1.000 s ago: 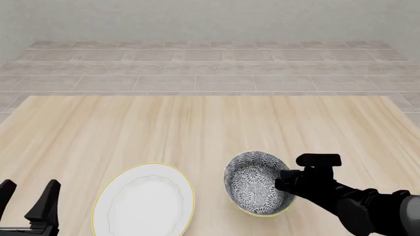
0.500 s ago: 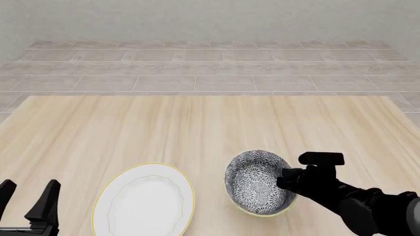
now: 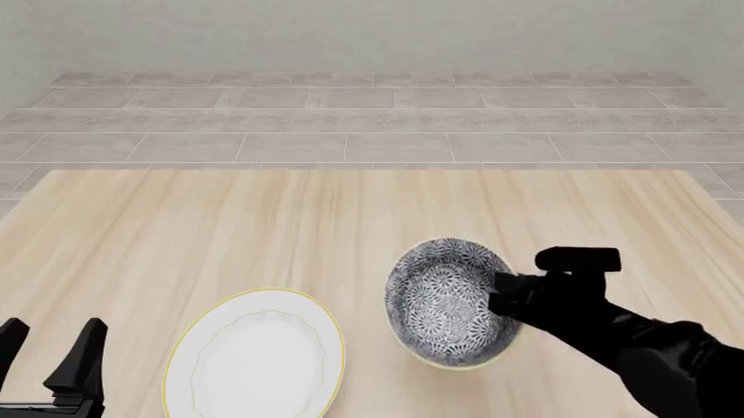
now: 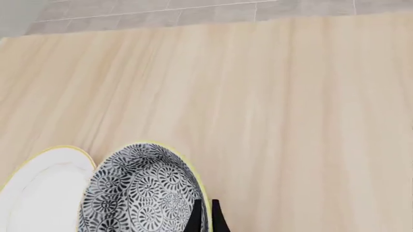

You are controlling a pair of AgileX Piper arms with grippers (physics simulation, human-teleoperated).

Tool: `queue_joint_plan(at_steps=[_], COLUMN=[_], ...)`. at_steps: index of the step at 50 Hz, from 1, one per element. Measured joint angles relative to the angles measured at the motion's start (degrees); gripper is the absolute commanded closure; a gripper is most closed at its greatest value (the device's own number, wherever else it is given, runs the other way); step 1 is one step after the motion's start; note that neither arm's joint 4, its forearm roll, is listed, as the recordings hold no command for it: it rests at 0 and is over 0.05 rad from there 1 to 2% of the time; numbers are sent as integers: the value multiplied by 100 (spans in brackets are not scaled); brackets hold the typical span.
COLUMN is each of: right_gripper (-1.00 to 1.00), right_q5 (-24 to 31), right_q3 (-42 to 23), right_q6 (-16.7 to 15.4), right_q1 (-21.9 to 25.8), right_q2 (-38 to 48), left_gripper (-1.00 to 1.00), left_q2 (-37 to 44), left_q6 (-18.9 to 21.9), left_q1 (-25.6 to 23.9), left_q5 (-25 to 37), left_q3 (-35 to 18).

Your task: Put the bowl on the plate.

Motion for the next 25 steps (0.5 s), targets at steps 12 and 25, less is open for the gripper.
queue_joint_plan(at_steps=[12,25], right_gripper=[100,100], right_q5=[405,870], right_q3=[-291,-753], right_q6=[-100,-139], right_q1=[67,180], right_q2=[-478,-734], left_gripper=[-100,-100], left_q2=[0,0], left_q6=[0,0], left_q1=[0,0], left_q5=[0,0], left_q3=[0,0])
